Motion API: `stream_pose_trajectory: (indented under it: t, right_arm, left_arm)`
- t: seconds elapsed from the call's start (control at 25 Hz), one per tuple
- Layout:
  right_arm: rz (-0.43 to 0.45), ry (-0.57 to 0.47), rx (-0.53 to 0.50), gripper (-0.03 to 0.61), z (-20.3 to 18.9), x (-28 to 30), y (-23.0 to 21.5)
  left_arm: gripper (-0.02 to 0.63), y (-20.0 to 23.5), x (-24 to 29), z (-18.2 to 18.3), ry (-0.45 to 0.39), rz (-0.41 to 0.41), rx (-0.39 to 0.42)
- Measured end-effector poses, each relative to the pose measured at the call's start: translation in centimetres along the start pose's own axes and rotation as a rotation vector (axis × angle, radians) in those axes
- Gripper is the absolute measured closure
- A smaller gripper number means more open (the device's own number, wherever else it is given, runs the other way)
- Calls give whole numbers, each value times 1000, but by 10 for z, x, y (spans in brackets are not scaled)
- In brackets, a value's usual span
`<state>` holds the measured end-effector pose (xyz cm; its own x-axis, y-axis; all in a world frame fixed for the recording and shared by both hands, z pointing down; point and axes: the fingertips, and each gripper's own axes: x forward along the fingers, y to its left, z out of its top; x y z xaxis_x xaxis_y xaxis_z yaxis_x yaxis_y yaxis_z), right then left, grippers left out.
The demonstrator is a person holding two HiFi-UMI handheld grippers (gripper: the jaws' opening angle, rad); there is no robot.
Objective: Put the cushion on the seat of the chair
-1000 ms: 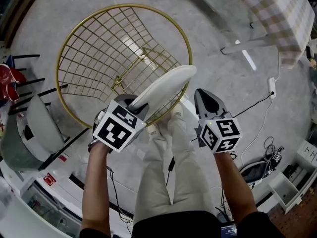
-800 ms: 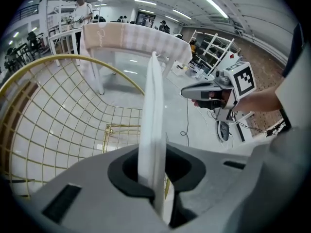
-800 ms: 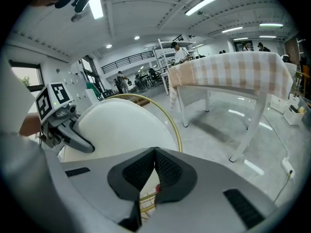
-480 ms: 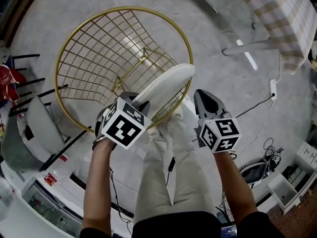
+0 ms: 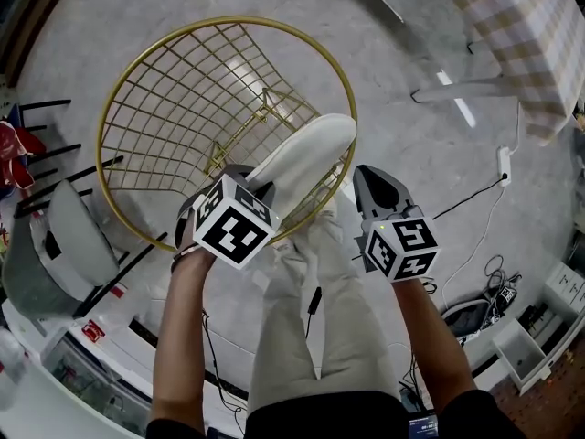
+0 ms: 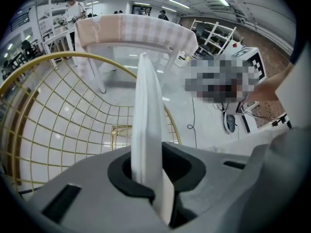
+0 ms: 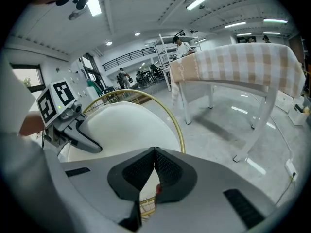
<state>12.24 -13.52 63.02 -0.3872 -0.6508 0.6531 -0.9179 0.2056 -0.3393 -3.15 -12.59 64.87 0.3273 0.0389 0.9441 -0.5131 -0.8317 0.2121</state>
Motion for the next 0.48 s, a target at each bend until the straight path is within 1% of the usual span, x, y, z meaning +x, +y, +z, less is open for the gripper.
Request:
stream_pose_trajectory:
  t: [0.2, 0.48]
  right_arm:
    - [13, 13, -13, 560, 2, 9, 2]
    - [32, 17, -33, 560, 7, 17, 6]
  left_arm:
    - [549, 11, 8, 4, 23, 17, 20]
    - [545, 28, 16, 0, 25, 48, 21]
